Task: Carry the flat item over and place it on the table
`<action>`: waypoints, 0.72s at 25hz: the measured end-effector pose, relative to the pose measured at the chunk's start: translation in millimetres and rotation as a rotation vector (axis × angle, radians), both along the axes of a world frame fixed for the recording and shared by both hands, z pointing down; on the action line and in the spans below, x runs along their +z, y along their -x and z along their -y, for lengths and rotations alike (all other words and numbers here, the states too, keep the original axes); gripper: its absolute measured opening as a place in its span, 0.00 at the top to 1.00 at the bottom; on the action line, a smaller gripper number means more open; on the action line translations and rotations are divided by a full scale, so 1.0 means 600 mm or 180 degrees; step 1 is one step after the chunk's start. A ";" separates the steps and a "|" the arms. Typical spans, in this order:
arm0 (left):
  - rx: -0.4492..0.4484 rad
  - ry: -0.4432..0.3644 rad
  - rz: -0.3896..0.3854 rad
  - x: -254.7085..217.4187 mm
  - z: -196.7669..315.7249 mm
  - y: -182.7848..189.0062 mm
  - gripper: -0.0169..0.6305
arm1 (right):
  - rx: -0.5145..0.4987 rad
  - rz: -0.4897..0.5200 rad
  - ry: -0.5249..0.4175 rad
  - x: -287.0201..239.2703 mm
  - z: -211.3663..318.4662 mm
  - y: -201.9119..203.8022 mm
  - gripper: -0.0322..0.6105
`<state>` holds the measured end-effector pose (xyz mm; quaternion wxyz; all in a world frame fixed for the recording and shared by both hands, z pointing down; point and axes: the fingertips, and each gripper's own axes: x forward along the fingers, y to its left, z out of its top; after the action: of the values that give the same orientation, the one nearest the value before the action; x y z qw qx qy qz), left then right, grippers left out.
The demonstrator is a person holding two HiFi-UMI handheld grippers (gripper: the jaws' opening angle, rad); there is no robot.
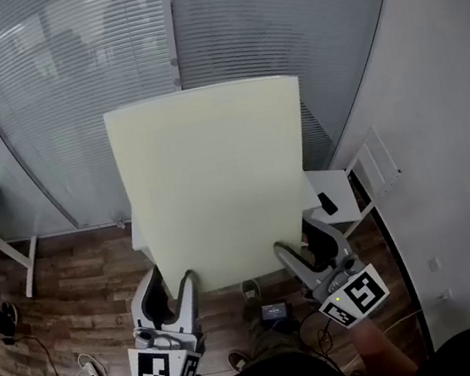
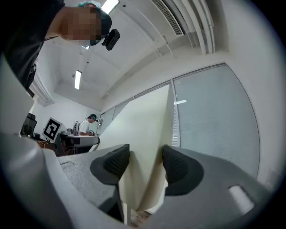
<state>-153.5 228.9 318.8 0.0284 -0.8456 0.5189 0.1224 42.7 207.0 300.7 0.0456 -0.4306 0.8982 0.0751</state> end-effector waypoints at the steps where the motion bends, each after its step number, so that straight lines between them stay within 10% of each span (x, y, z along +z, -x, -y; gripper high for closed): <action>1: 0.0010 -0.0037 -0.0019 -0.009 0.002 -0.003 0.66 | -0.0018 0.0018 0.0030 0.000 0.004 -0.002 0.59; 18: 0.0068 0.0176 -0.0052 0.016 0.076 0.019 0.66 | -0.0133 0.0178 0.0257 0.015 0.076 0.015 0.58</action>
<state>-165.1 183.5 328.6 -0.0006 -0.8504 0.5133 0.1152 33.6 161.2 309.8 0.0548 -0.4153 0.9077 0.0257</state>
